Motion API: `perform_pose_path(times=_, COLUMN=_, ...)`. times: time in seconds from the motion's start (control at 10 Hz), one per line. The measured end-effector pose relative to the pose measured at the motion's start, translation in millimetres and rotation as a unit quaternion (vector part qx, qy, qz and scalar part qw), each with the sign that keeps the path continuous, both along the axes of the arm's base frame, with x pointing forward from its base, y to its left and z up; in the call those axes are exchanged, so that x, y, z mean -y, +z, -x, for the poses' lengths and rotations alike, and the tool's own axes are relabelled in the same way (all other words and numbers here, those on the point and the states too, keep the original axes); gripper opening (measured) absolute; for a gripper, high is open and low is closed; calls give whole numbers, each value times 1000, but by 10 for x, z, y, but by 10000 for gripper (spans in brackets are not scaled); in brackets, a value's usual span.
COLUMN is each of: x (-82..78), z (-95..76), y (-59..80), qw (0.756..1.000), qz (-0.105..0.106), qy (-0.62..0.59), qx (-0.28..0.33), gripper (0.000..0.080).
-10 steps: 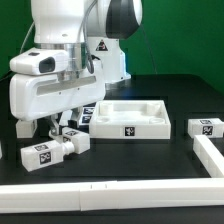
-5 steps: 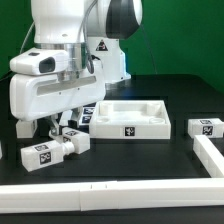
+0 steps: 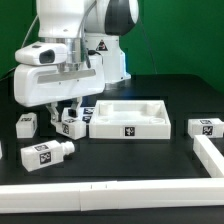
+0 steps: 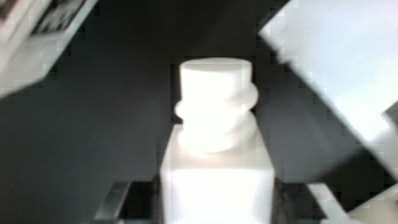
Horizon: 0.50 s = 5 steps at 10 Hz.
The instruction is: Assemble square table
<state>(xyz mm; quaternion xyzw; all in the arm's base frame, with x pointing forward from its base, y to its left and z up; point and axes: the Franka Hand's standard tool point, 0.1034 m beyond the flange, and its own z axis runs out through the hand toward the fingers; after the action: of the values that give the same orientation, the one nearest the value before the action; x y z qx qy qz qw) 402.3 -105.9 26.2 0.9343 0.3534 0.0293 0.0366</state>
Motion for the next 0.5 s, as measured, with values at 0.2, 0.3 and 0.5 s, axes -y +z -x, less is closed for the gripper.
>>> perform_pose_path(times=0.2, x=-4, z=8, y=-14, qw=1000, qz=0, qy=-1, qx=-2, gripper=279)
perform_pose_path(times=0.3, x=10, z=-22, y=-7, qw=1000, qz=3, qy=-18, qx=10, gripper=279)
perform_pose_path(times=0.5, x=76, z=56, y=-3, qw=991, qz=10, qy=-126, qx=50, gripper=279)
